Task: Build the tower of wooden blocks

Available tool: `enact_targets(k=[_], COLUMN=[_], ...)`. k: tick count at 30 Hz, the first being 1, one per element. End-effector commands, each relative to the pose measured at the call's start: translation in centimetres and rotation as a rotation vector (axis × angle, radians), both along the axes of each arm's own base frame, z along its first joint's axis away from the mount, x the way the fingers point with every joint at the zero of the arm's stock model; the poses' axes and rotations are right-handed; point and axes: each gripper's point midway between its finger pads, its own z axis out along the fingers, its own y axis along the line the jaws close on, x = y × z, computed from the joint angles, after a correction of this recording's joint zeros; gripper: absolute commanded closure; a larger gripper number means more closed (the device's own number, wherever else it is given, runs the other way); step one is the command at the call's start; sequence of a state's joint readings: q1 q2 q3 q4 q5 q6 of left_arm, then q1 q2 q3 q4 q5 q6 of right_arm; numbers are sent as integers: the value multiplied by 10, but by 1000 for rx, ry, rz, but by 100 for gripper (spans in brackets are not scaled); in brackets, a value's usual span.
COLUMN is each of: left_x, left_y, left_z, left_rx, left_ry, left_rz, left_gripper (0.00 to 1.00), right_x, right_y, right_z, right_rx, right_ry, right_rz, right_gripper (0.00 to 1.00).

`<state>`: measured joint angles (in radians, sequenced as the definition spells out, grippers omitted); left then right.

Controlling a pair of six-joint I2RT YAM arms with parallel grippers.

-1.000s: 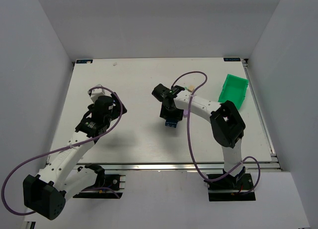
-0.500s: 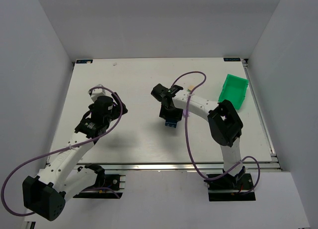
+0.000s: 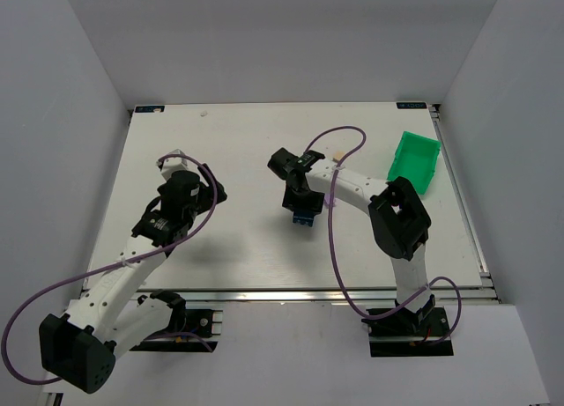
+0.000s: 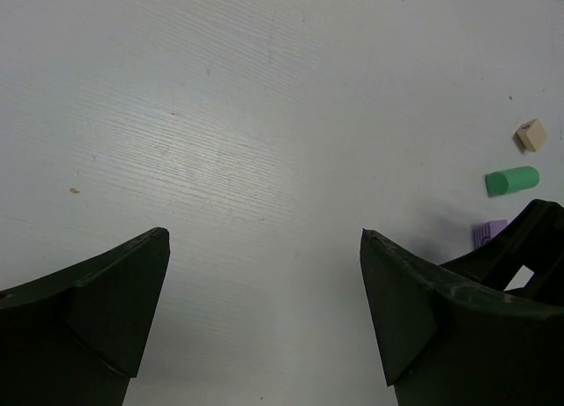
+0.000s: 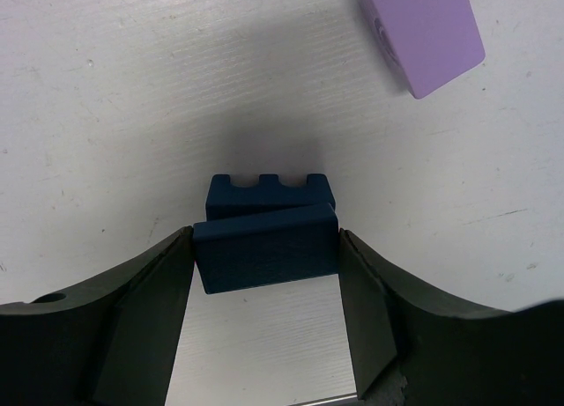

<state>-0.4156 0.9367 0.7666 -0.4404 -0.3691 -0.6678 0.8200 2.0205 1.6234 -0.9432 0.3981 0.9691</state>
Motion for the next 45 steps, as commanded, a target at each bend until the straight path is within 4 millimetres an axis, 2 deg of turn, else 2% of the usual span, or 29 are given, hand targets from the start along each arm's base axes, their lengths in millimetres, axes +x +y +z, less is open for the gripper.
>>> enact_targets(k=[1, 38, 45], left_x=[-1, -2, -2], left_y=[-3, -9, -10], left_z=[5, 9, 9], left_rx=[-8, -25, -23], left_ry=[-24, -41, -38], left_rz=[-21, -59, -59], left_gripper=[2, 2, 2], right_x=[3, 3, 5], right_y=[-2, -10, -9], right_z=[2, -10, -5], right_rx=[-9, -38, -31], right_ry=[-17, 7, -5], right_rz=[-36, -31, -29], right_gripper=[64, 49, 39])
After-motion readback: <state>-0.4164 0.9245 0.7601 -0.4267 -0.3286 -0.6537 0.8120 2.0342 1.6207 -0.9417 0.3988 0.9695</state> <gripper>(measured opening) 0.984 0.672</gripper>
